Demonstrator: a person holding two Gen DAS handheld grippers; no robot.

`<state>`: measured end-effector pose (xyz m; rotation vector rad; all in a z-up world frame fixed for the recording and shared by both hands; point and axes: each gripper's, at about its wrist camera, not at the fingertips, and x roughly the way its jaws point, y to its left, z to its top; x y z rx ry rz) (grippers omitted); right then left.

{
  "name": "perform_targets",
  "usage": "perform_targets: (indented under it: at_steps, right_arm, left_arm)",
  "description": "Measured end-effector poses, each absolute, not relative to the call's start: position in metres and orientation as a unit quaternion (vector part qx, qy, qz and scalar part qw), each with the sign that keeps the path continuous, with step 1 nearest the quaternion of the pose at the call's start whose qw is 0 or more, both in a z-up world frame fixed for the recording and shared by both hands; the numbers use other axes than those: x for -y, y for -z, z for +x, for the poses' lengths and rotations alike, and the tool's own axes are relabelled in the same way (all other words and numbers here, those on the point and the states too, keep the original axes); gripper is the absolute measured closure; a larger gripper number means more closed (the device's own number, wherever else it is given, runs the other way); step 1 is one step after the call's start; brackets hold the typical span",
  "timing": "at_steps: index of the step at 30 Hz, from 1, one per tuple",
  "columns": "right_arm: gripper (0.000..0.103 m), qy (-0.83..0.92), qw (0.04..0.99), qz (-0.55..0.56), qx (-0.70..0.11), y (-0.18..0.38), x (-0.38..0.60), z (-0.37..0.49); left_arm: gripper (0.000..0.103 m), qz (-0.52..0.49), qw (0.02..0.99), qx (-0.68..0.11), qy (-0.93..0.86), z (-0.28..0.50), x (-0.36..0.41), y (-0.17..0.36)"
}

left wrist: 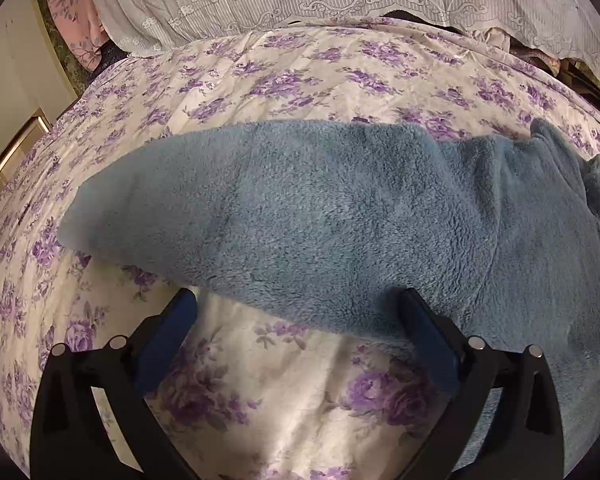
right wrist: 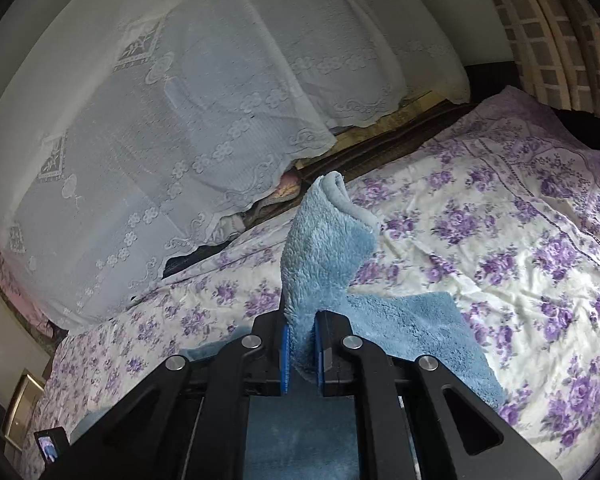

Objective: Fold small clothes
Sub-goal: 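Fold the held sleeve across the jacket body with the right tool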

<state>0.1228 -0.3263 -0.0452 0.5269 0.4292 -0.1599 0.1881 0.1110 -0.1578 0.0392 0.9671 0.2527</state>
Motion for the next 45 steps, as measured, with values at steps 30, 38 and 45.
perform_targets:
  at_steps: [30, 38, 45]
  right_arm:
    - [0.09, -0.04, 0.914, 0.083, -0.394, 0.137, 0.154, 0.175]
    - [0.052, -0.135, 0.913, -0.027, -0.384, 0.116, 0.118, 0.15]
    - [0.092, -0.096, 0.912, 0.073, -0.391, 0.111, 0.145, 0.179]
  left_arm:
    - [0.004, 0.004, 0.875, -0.469, -0.118, 0.194, -0.114, 0.157]
    - [0.004, 0.004, 0.875, -0.47, -0.119, 0.194, -0.114, 0.157]
    - [0.004, 0.01, 0.875, -0.468, -0.122, 0.194, -0.113, 0.157]
